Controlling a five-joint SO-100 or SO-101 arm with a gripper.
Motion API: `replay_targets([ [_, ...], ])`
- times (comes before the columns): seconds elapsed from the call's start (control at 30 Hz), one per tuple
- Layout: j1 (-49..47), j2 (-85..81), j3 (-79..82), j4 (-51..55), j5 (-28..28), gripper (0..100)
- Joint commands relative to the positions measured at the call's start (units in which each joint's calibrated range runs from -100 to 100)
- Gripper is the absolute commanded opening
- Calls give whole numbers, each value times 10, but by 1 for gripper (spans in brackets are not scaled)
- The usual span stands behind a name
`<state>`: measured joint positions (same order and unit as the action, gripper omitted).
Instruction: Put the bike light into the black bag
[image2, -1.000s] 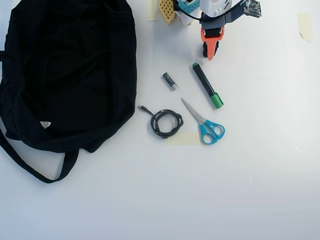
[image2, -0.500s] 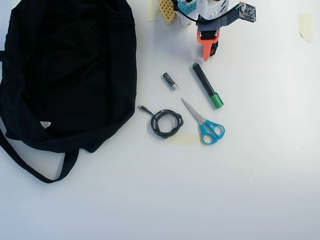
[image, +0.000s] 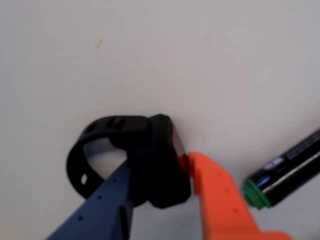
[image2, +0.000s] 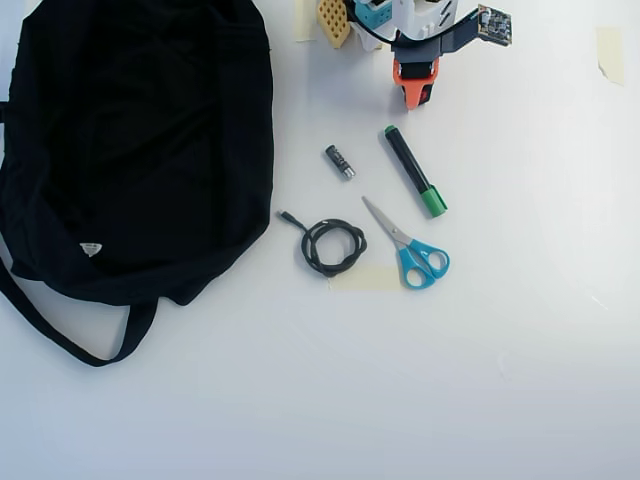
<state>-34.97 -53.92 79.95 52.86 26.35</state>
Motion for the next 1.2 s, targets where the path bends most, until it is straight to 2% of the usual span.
replay_targets([
  [0.0,0,-6,-40,1,-17,2],
  [0.33,-2,2,-93,5,-38,2],
  [0.67,4,-6,-201,93,-67,2],
  [1.17,187,-7,-326,97,-61,2],
])
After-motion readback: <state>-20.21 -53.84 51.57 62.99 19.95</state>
